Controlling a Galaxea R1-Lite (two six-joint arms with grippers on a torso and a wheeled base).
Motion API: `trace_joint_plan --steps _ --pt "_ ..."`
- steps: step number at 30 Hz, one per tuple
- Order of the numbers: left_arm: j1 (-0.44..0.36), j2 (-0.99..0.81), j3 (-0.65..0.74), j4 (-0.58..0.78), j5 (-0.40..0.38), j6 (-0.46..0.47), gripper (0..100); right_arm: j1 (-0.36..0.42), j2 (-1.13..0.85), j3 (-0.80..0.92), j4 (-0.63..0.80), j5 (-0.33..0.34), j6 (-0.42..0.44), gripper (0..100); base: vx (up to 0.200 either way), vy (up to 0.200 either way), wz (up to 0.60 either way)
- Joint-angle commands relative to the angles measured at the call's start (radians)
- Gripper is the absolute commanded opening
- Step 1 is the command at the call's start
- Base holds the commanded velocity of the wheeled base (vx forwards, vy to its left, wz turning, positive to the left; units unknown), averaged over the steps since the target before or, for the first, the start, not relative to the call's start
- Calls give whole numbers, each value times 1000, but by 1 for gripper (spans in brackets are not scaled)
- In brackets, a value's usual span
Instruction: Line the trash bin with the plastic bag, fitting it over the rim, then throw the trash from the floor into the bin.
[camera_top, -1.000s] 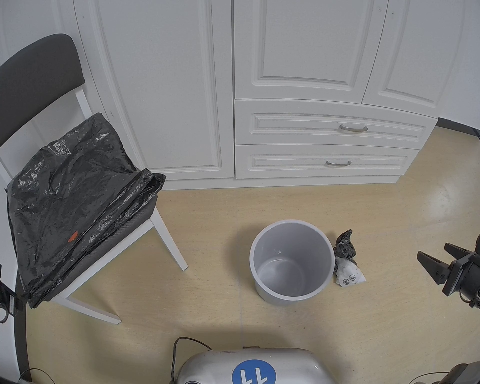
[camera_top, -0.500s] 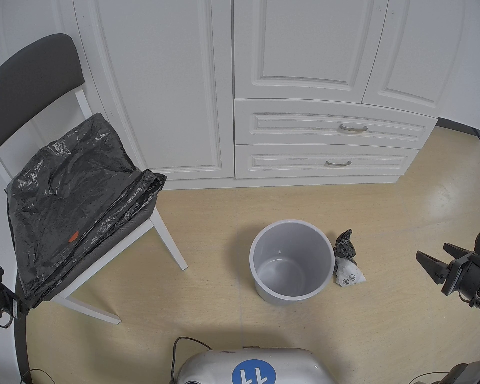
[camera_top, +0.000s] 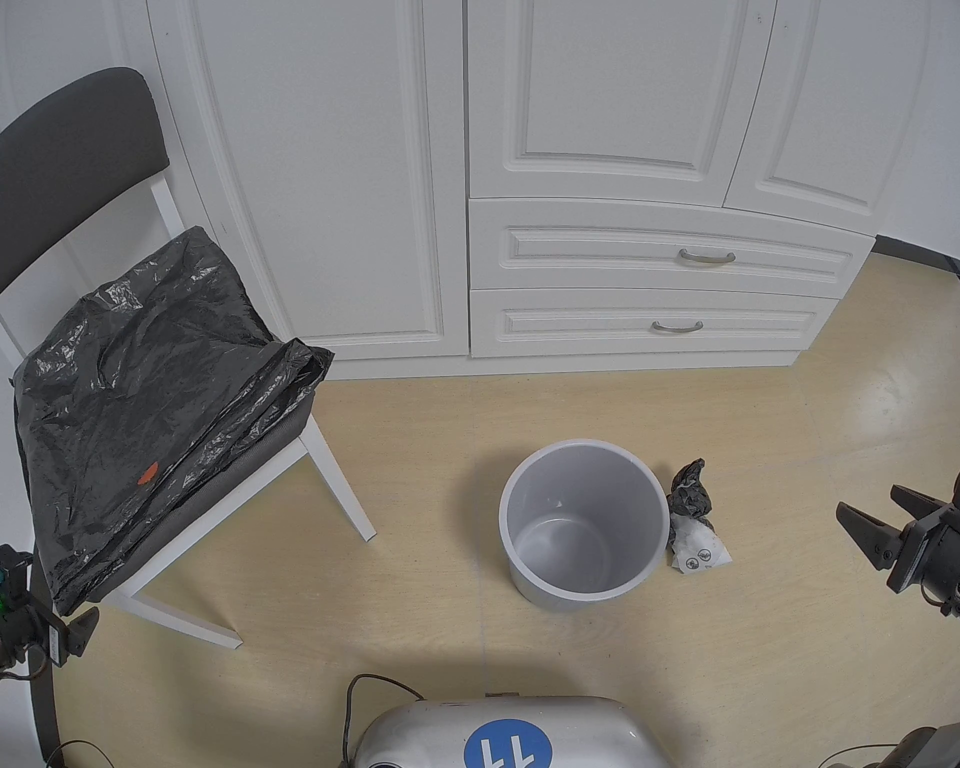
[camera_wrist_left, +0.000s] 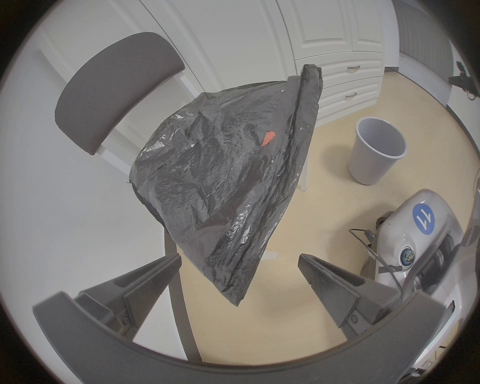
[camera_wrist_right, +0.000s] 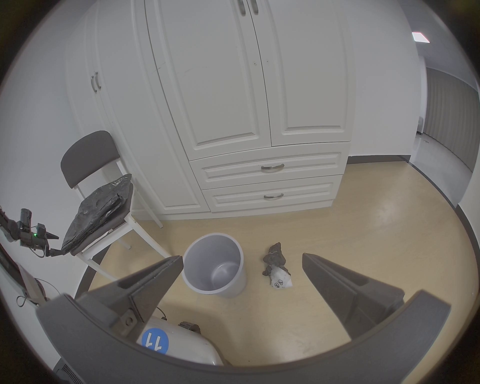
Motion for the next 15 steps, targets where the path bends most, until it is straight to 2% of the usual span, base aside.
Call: trace_joint_plan --steps 1,4,9,15 --pt "-15 3 4 -1 7 4 100 1 -3 1 1 0 -1 100 0 0 0" --pt "-15 12 1 -3 16 8 100 1 -5 1 3 0 -1 100 0 0 0" --pt "-38 48 -8 -9 76 13 100 1 -5 1 4 -1 -1 100 0 0 0" --pt "-55 100 -54 -12 99 10 100 1 -2 1 4 -1 -1 100 0 0 0"
